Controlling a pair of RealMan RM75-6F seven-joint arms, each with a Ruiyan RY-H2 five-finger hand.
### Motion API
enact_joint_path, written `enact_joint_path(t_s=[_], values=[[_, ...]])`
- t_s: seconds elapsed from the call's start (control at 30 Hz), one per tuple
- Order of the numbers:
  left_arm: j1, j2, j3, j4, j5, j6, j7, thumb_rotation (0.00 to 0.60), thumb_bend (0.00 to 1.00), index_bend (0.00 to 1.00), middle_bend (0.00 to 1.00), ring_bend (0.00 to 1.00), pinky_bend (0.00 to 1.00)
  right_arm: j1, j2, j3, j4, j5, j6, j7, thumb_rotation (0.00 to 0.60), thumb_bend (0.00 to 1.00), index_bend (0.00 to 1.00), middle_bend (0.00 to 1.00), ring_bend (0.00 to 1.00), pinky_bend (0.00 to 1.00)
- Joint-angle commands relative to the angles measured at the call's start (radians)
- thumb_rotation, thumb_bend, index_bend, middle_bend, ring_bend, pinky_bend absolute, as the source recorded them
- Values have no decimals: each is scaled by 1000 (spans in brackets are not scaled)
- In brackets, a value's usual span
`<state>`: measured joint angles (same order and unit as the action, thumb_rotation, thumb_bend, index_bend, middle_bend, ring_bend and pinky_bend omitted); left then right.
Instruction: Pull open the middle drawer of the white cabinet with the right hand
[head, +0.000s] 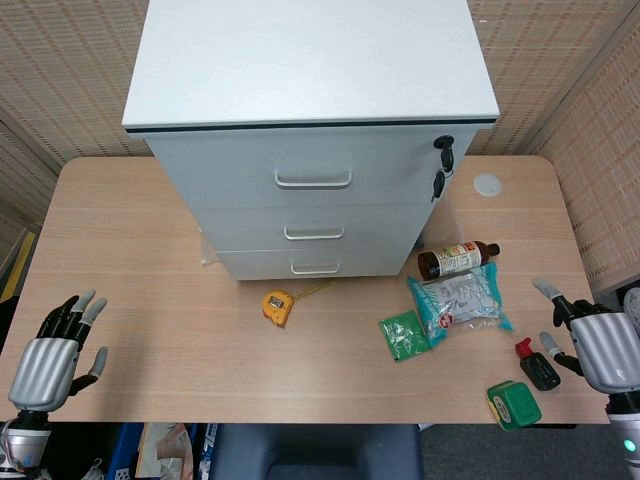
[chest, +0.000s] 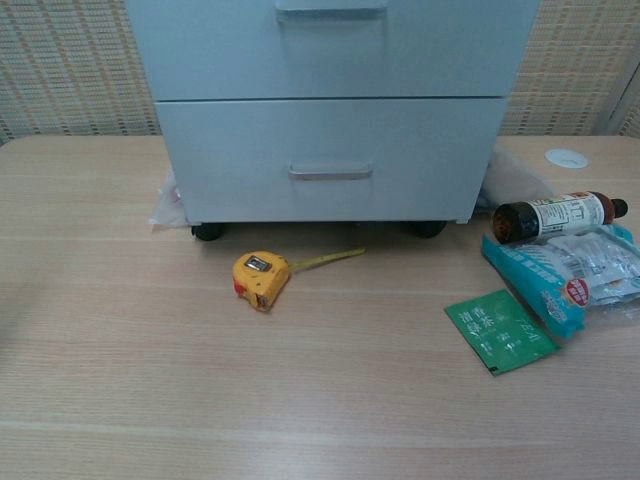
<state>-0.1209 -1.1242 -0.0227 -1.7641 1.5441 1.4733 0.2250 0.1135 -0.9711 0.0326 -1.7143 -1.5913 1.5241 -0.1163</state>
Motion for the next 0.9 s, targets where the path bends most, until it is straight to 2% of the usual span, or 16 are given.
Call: enact_joint_path(t_s=[0.03,0.33,0.43,0.57,0.7,0.9], values=[[-2,-1,-1,0,-1,-2,2,600,442,95,0,59,126,1,-1,0,1,-1,-5,4,600,261,173,545,496,616],[0,0,-1,-3,5,4,2,600,442,95,0,59,126,14,-5,4,-3,-38,-10,14,600,261,173,546,496,616],[-3,1,-2,-5,13,5,0,600,442,95,0,59,126,47,-1,14,-34,-70,-36,-17,600,261,173,584,511,616],[-6,5,-1,-8,19,5,-2,600,442,95,0,59,126,108,14,40,-108,-97,-96,-53,600,264,173,697,654,622],[-6,7,-1,-12,26,8,-3,600,442,95,0,58,126,188,35,78,-194,-92,-194,-98,600,278,173,829,814,693],[3,12,4,-13,30,19,-5,600,442,95,0,58,126,322,39,163,-303,5,-354,-213,600,291,173,908,932,793]])
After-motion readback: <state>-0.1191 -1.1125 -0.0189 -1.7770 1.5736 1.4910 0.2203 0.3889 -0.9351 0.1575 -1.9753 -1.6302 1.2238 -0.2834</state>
